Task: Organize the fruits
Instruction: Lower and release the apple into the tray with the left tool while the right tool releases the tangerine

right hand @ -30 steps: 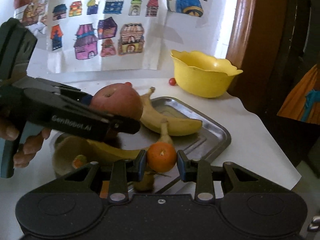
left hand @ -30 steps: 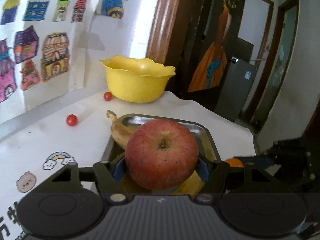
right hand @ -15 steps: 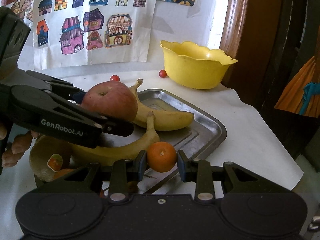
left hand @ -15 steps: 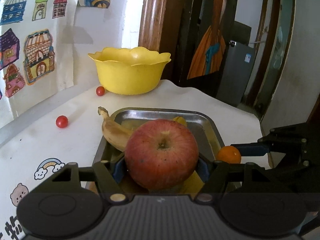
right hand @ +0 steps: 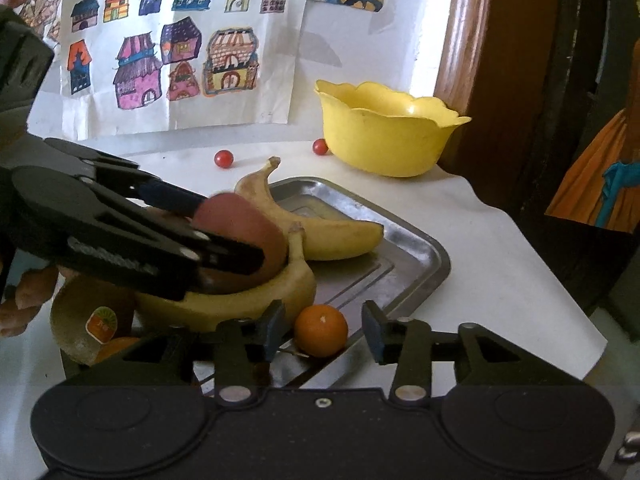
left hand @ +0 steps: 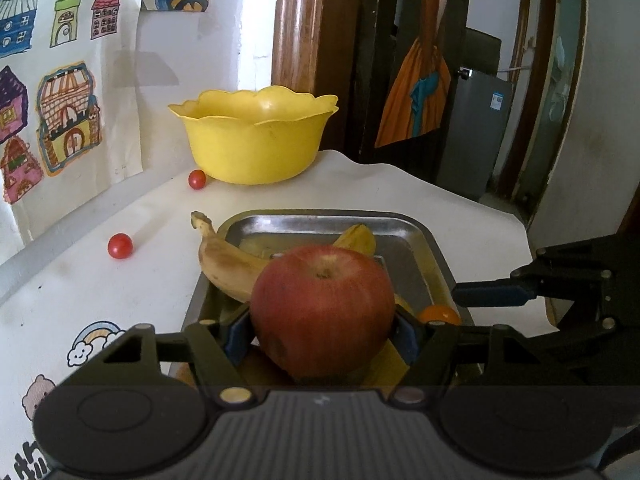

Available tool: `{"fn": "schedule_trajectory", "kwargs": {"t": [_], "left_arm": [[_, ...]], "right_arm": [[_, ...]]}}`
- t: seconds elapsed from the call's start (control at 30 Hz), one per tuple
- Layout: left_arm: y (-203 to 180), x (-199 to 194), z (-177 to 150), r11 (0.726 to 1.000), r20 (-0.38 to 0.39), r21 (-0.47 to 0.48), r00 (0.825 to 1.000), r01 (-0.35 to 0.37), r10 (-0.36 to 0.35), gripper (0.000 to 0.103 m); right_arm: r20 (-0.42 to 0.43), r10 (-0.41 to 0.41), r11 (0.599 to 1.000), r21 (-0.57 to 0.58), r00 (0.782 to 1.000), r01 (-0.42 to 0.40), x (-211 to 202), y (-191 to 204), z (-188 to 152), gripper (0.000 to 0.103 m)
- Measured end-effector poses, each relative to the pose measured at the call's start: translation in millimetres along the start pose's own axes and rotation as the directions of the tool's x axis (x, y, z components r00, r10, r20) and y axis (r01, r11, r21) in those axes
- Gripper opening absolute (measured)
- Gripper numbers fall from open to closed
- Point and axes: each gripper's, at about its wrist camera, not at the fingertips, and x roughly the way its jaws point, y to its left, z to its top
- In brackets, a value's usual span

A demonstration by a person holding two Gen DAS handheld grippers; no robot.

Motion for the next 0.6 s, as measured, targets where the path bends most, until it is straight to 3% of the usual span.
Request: {"fn": "schedule_trajectory", "kwargs": {"t": [0.13,0.2,0.4,0.6], "left_arm": [[4.2,-11.2,1.1,0.999,0.033,-0.033,0.999,0.017,-0.016,0.086],[6.3,-20.3,2.1,0.999,0.057,-0.053,0.998,0.015,-0.012,0.088],[12.5,-67.9,6.9,0.995,0.175,-0.102,0.984,-0.004,0.022,0.102],[27.8,-118.6,11.3,0.986,0.248,-0.158,0.964,-0.058,0.096,0.103]], "right_arm": [[0.041,-0.022,0.999,0.025,0.999,0.021,-18.0,0.3,-0.2,0.069],[0.072,-0.031,0.999,0.034,0.997,0.028,-31.6,2.0,0.8,0.080],[0.170,-0.071,0.997,0.052,0.983,0.063,-79.4,14.7,8.6,0.101],[0.239,-0.062,0.997,0.059,0.969,0.049,-123.4,35.0,21.7,0.102]]}}
